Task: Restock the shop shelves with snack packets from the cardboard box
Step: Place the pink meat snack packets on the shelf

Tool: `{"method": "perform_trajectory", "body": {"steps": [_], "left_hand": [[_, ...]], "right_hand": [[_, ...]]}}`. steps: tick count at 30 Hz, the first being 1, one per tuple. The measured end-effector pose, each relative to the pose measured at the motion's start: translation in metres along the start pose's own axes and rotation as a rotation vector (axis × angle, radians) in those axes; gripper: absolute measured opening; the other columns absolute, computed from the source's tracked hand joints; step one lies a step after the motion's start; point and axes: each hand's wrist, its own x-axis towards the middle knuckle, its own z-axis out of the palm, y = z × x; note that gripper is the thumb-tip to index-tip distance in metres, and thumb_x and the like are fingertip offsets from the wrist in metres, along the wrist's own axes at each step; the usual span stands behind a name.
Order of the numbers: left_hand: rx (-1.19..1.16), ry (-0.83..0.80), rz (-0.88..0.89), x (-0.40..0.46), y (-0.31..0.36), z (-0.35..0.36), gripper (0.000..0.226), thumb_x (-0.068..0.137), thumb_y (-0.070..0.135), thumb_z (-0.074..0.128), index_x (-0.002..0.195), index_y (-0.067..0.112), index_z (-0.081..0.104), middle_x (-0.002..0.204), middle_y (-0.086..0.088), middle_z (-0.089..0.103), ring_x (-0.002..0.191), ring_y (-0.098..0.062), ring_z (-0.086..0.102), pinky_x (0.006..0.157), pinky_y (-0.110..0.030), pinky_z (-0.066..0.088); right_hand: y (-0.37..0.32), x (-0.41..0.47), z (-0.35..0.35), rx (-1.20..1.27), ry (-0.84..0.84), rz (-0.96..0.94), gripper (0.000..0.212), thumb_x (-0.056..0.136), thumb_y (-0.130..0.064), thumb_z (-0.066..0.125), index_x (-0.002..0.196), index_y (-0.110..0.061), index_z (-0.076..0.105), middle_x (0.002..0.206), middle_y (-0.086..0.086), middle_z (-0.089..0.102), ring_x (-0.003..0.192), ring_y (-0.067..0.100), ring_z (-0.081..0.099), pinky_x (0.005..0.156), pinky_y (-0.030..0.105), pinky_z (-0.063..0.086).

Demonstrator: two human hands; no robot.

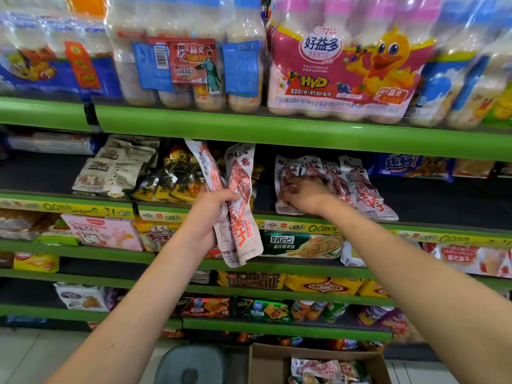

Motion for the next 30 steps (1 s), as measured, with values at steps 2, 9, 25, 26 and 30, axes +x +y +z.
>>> {"method": "perform_trajectory", "body": {"steps": [2, 9, 25, 26, 30], "left_hand": [[-0.001, 0.0, -0.005, 0.001, -0.001, 0.0, 0.051, 0.087, 0.004, 0.058, 0.135, -0.006, 0.047, 0.074, -0.008, 0.066, 0.059, -0.02, 0.066, 0.055, -0.03, 0.055], [-0.017, 0.015, -0.003, 0.005, -0.007, 0.002, 0.056, 0.085, 0.002, 0.059, 0.139, -0.003, 0.044, 0.086, -0.012, 0.067, 0.064, -0.021, 0.068, 0.055, -0.03, 0.054], [-0.078, -0.021, -0.06, 0.007, -0.011, 0.02, 0.009, 0.084, -0.001, 0.05, 0.086, 0.006, 0.055, 0.071, -0.01, 0.07, 0.058, -0.024, 0.068, 0.054, -0.034, 0.057], [-0.091, -0.023, -0.066, 0.008, -0.011, 0.02, 0.009, 0.085, -0.001, 0.049, 0.089, 0.007, 0.053, 0.071, -0.011, 0.072, 0.061, -0.024, 0.07, 0.055, -0.034, 0.058], [-0.079, -0.005, -0.108, 0.013, -0.011, 0.019, 0.012, 0.087, 0.005, 0.053, 0.098, 0.006, 0.052, 0.075, -0.013, 0.071, 0.067, -0.03, 0.069, 0.066, -0.036, 0.056]], "right_hand": [[-0.008, -0.008, -0.003, 0.012, 0.151, -0.051, 0.057, 0.091, -0.06, 0.044, 0.139, -0.031, 0.049, 0.148, 0.007, 0.047, 0.137, 0.031, 0.04, 0.114, 0.048, 0.029], [-0.051, -0.08, -0.005, 0.778, -0.029, -0.233, 0.034, 0.085, -0.068, 0.051, 0.102, -0.041, 0.06, 0.099, -0.016, 0.068, 0.085, 0.005, 0.067, 0.073, 0.025, 0.053], [-0.034, -0.088, -0.007, 1.118, -0.048, 0.024, 0.019, 0.096, -0.02, 0.06, 0.079, -0.015, 0.063, 0.08, 0.005, 0.068, 0.069, 0.017, 0.062, 0.066, 0.031, 0.048], [-0.031, -0.087, -0.008, 1.129, -0.043, 0.038, 0.017, 0.097, -0.02, 0.06, 0.082, -0.013, 0.064, 0.081, 0.006, 0.069, 0.071, 0.019, 0.064, 0.069, 0.034, 0.05], [-0.01, -0.08, -0.017, 1.197, -0.004, 0.086, 0.01, 0.097, -0.015, 0.06, 0.09, -0.009, 0.065, 0.086, 0.012, 0.072, 0.076, 0.025, 0.068, 0.077, 0.041, 0.055]]}}
